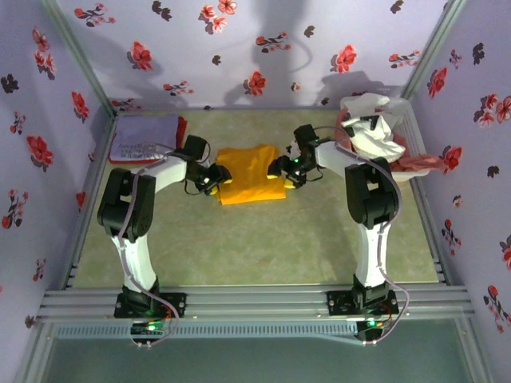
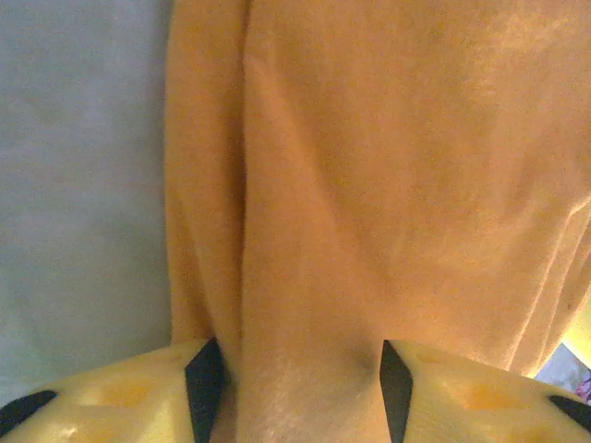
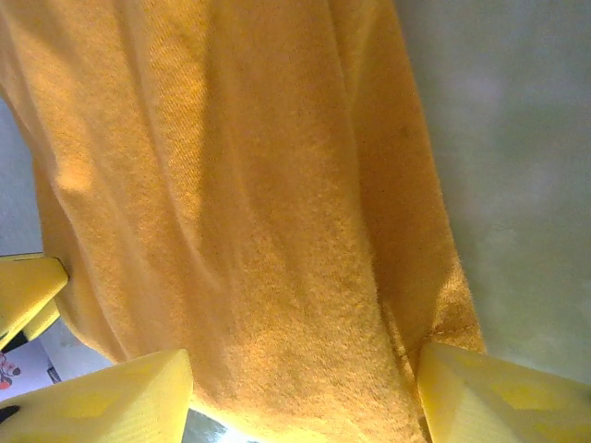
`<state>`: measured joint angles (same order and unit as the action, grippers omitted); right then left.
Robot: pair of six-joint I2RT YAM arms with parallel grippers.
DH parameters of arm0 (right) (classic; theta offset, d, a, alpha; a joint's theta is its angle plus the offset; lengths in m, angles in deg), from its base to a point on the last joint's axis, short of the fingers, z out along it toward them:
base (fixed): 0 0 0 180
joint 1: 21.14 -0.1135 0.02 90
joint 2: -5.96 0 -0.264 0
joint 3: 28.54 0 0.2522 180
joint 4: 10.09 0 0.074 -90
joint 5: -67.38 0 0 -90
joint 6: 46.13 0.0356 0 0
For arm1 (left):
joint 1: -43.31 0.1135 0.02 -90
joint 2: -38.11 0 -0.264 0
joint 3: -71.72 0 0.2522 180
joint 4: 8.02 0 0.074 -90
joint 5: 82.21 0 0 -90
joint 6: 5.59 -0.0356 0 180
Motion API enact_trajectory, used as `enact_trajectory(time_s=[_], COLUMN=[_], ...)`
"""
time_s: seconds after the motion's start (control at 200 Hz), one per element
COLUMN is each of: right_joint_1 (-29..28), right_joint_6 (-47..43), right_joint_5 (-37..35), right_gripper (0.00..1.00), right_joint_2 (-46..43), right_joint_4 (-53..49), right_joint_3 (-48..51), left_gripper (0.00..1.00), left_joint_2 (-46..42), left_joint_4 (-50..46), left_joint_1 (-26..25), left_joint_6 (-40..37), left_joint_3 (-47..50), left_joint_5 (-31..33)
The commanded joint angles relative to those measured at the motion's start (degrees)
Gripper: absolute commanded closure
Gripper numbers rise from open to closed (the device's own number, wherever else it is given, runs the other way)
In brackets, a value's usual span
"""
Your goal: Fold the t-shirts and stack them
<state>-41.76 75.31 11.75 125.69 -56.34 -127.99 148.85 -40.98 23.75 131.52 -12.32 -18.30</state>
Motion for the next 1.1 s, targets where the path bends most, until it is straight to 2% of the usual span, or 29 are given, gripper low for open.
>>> enact_trajectory(time_s=[0.0,0.135,0.235,0.56,0.635,0.745,0.925,1.095], right_joint_1=[-0.6,-0.6,-0.8,-0.8,-0.8,-0.5,-0.1,0.2], right_joint_6=[-0.7,1.7,2.4,5.2,4.6,2.3,-0.9,-2.3], right_joint_5=[1.3,3.1,2.9,3.9,2.7,-1.0,-5.2,-6.2], right_gripper=[0.34,0.34,0.34,0.33,0.33,0.32,0.28,0.27], right_joint_2=[1.3,0.6,-1.0,-6.1,-7.9,-10.8,-14.3,-15.5], right_joint_4=[1.3,4.0,4.8,8.7,7.8,3.2,-2.4,-4.6], right_joint_3=[-0.1,1.8,3.3,9.2,9.6,8.8,7.0,6.2], left_gripper=[0.61,0.88,0.98,1.00,0.74,0.52,0.45,0.43], left_joint_2=[0.5,-1.0,-2.2,-3.5,-4.4,-8.3,-12.9,-8.2], left_joint_4=[5.3,8.6,9.2,13.4,12.3,10.0,-2.2,-9.7], left_joint_1=[-0.3,-0.5,-0.4,-0.4,-0.4,-0.4,-0.4,-0.8], left_joint_6=[2.2,4.0,4.6,6.9,6.1,3.8,-2.9,-7.6], left_joint_3=[1.7,3.1,4.0,9.0,9.6,10.9,7.9,0.6], left_joint_5=[-2.8,-4.8,-5.3,-6.7,-5.7,-3.6,5.9,9.9])
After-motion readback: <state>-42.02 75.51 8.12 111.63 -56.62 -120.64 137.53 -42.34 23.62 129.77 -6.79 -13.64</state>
